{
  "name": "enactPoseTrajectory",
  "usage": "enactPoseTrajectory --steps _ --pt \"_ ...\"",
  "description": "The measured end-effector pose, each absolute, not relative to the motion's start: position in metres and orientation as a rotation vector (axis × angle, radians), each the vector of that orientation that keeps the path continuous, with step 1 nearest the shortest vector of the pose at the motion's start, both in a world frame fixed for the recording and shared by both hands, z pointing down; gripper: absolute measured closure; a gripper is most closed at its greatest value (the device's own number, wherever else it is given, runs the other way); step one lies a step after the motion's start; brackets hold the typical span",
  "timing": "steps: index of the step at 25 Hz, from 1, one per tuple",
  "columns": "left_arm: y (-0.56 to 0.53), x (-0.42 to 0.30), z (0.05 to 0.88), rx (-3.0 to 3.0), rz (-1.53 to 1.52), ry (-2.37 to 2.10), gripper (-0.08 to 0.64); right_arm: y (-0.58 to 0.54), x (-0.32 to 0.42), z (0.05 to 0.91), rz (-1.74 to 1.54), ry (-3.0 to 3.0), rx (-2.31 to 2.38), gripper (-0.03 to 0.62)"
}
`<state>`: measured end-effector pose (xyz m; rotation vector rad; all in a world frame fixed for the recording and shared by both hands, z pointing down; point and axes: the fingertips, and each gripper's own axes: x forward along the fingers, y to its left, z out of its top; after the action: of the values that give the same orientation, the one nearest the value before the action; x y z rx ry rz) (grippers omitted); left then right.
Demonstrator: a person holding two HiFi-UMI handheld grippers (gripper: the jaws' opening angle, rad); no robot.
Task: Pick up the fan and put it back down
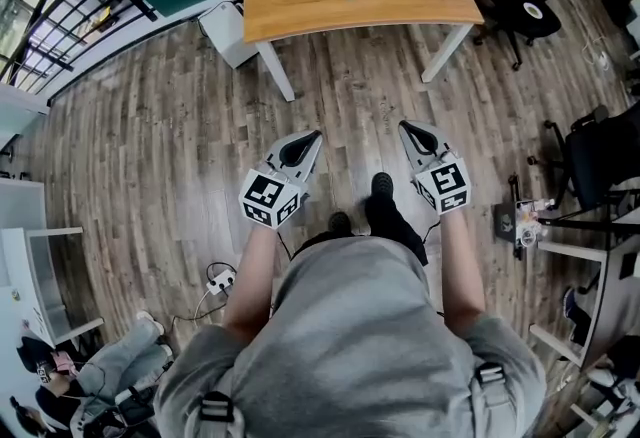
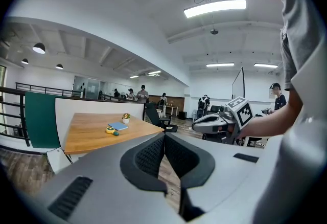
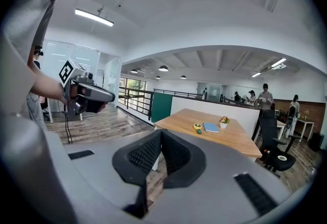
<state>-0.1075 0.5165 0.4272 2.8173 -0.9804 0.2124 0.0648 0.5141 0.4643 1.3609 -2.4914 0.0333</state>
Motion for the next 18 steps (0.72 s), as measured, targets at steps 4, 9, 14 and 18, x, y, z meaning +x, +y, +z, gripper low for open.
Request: enactPoseTrajectory --steps 4,9,14,18 --pt "0.517 -0.108 0.426 2.822 0.203 -0.982 0.540 0.515 0.066 0.461 0.026 -2.497 1.376 0.586" --pt "0.517 -0.110 0.426 2.827 0.190 -0.974 0.501 0.513 0.066 0.456 0.014 -2.511 1.415 0.548" --pt "0.512 -0.115 0.429 2.822 0.202 -0.991 0.330 0.508 0.066 0.450 0.004 -2.538 1.460 0.318" --pt "0.509 -0.121 0.431 2.824 0.203 -1.018 0.281 0.506 0.069 0.451 -0.010 -2.527 1.488 0.224"
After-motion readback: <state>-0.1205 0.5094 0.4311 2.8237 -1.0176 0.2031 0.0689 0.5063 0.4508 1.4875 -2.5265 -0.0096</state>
